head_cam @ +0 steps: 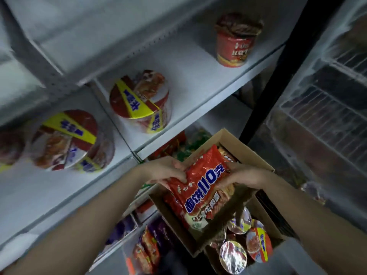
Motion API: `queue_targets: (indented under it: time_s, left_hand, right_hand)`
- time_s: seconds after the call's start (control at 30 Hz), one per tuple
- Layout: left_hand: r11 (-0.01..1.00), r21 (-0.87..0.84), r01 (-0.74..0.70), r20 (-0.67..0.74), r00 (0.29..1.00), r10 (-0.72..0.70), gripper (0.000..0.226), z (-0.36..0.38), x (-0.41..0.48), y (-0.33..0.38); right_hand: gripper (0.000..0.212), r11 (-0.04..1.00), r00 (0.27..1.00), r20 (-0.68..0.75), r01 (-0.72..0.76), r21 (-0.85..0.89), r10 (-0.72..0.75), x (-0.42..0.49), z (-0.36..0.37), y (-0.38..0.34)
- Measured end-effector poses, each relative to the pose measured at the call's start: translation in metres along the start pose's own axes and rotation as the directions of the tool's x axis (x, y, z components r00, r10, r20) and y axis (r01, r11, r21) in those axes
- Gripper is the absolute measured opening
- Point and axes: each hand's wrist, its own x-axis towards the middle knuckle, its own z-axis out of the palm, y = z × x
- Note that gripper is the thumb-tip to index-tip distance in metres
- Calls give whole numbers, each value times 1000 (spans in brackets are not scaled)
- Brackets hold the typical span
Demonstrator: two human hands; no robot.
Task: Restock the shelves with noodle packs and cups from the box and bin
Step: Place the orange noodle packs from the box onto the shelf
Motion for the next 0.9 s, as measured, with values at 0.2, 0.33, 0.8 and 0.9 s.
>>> queue_targets:
  time_s: [0.2, 0.33, 0.8, 0.9]
  left_hand:
    - [975, -143, -169, -123, 981, 152, 60, 0, -87, 24]
    - [959, -146, -242, -162, 962, 218, 69, 11, -141, 22]
    - [838, 11, -545, -749, 550, 368, 47, 15, -300, -3]
    - [816, 71, -573, -826, 426, 370, 37, 6, -347, -8]
  right_hand:
    - [59, 994, 998, -15, 59, -87, -61, -43, 3, -53]
    - [51, 977, 987, 13, 162, -142, -162, -66, 1, -102]
    - [81, 818, 830, -40, 539, -201, -557, -105, 89, -268]
    - [56, 776, 793, -5, 596, -207, -609, -112, 122, -308]
